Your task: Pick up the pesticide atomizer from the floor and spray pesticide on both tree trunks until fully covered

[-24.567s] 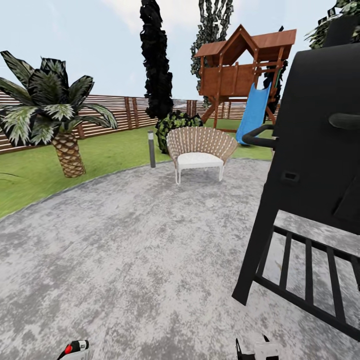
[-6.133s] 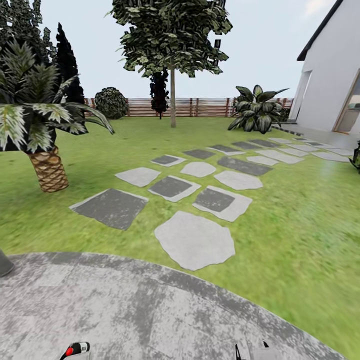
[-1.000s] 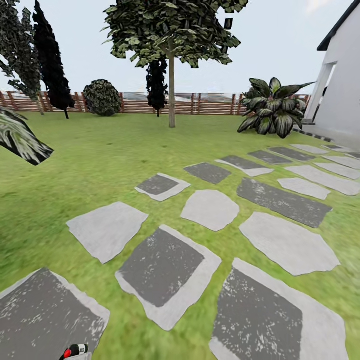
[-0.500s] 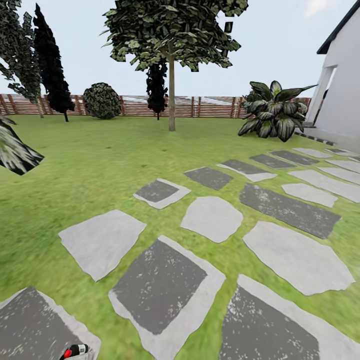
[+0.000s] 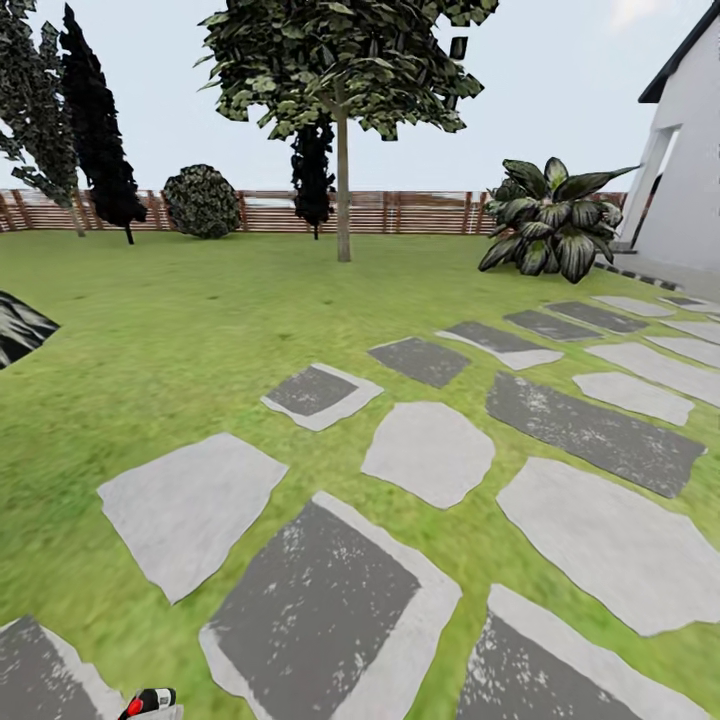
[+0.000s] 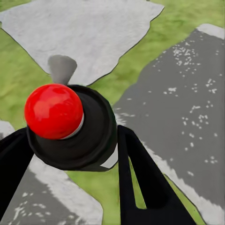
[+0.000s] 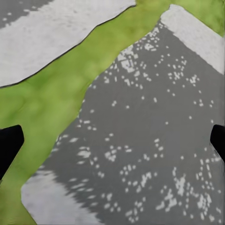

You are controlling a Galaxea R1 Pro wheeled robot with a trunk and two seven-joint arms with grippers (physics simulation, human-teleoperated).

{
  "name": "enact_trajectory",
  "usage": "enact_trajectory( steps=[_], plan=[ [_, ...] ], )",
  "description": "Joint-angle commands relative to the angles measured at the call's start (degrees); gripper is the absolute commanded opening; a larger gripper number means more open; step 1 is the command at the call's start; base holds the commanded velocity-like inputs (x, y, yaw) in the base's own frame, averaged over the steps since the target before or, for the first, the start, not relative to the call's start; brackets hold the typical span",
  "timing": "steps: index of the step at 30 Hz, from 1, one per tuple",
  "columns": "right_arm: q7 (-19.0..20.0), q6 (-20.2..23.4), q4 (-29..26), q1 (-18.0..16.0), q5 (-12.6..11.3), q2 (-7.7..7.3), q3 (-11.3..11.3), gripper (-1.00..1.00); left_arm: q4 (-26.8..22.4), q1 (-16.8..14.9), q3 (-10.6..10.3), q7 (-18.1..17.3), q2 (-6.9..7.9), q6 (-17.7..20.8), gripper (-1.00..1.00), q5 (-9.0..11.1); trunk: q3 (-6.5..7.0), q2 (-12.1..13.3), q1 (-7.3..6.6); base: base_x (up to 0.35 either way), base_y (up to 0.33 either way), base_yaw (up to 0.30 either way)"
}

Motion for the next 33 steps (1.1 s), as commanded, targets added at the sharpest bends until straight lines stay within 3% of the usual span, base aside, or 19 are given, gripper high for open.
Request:
enact_trajectory(
  steps=[1,33],
  plan=[
    [-0.6,0.0,0.0,0.0,0.4,0.01,0.3,1.0,0.0,0.0,-0.2,0.0,0.02,-0.2,-1.0,0.5,-0.05,0.0,0.02,0.341,0.0,0.0],
    [-0.6,0.0,0.1,0.0,0.4,0.01,0.3,1.0,-0.3,0.0,-0.2,0.0,0.02,-0.2,-1.0,0.5,-0.05,0.0,0.02,0.341,0.0,0.0]
  ],
)
